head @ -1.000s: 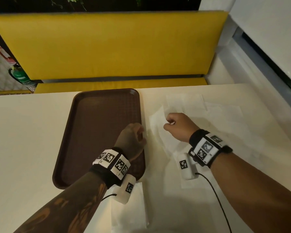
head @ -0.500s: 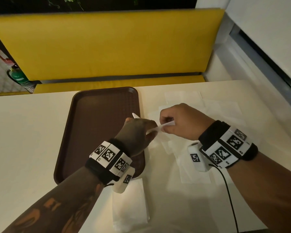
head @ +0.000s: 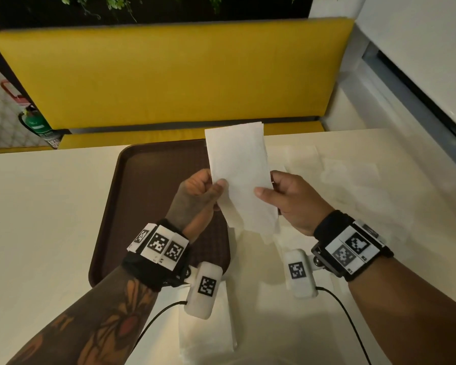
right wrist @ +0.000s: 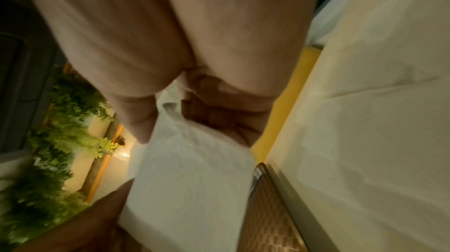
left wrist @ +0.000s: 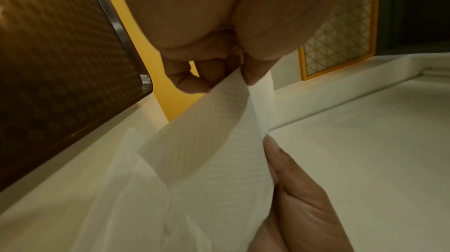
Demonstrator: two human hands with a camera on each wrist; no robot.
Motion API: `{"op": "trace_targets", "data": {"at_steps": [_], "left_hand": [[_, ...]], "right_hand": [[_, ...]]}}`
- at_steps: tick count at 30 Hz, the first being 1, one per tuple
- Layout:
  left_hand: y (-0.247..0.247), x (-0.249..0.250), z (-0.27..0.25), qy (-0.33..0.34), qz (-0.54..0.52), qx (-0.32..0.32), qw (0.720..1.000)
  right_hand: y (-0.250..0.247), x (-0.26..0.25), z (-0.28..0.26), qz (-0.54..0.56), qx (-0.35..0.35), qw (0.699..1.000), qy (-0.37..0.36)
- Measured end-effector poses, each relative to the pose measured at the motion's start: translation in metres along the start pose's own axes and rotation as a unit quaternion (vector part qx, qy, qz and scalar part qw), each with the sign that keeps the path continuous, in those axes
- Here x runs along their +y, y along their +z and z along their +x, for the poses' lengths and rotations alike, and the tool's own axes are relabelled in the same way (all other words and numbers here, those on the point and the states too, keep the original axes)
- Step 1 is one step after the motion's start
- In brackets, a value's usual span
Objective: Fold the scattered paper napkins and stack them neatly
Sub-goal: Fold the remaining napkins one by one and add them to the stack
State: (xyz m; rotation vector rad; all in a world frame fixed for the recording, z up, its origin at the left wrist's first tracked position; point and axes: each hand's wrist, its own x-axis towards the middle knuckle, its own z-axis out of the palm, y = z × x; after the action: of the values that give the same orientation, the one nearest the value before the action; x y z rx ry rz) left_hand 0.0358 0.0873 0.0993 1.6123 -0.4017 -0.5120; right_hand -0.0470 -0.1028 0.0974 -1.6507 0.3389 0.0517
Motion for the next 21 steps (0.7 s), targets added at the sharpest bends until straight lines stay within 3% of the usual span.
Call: {"op": "trace_targets", "data": {"at_steps": [3,9,13,17,21], "left_hand": [[-0.003,0.003,-0.001,-0.008,-0.028,-0.006,1.0],[-0.012,0.004,-0.003,0.028,-0.05,-0.041,0.998],[-0.013,0.004,-0.006,0.038,-0.088,-0.052,0.994],[-0.015,0.006,-0.009,0.03,-0.065,-0.055,0.996],[-0.019,0.003,-0.01,-0.007,-0.059,-0.041,0.997]], "right_hand": [[0.0,-0.003,0.001,-0.016,0.014,0.998,-0.06],[0.003,-0.002,0.002,0.02,0.037,0.996,-0.082],[0.013,0.0,0.001,0.093,0.031,0.995,-0.035],[0.016,-0.009,0.001,0.17,0.016,0.983,0.065],[0.018,-0.005,0.002,0.127,0.009,0.991,0.045]]}}
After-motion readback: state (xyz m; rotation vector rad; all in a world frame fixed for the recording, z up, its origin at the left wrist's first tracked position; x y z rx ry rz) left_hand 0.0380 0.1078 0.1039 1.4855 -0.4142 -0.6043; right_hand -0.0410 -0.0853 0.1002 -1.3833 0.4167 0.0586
